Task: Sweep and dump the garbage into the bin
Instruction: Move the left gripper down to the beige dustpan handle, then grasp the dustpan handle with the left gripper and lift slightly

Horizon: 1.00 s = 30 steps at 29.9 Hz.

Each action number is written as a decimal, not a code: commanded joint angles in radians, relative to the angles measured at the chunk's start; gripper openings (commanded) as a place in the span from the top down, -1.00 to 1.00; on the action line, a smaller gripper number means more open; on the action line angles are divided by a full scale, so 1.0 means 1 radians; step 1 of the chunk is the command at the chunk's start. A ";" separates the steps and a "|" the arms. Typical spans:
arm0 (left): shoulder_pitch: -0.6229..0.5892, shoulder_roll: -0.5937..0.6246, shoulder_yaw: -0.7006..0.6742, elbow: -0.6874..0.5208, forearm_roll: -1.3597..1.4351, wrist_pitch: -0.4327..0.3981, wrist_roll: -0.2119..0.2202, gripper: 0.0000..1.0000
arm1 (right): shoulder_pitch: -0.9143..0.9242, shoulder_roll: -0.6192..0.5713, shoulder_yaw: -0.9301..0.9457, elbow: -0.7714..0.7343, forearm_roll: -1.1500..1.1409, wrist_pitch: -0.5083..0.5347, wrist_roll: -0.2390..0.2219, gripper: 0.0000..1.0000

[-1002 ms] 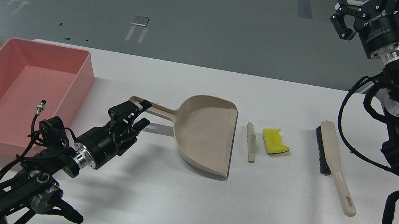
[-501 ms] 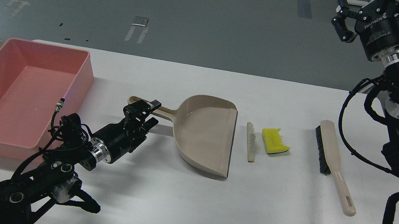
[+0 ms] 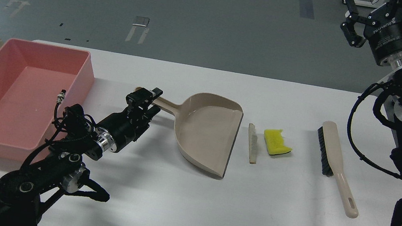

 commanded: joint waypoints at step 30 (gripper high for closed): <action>-0.117 -0.065 0.036 0.212 -0.005 -0.018 -0.014 -0.37 | -0.008 -0.009 0.000 0.000 0.000 0.000 0.000 -1.00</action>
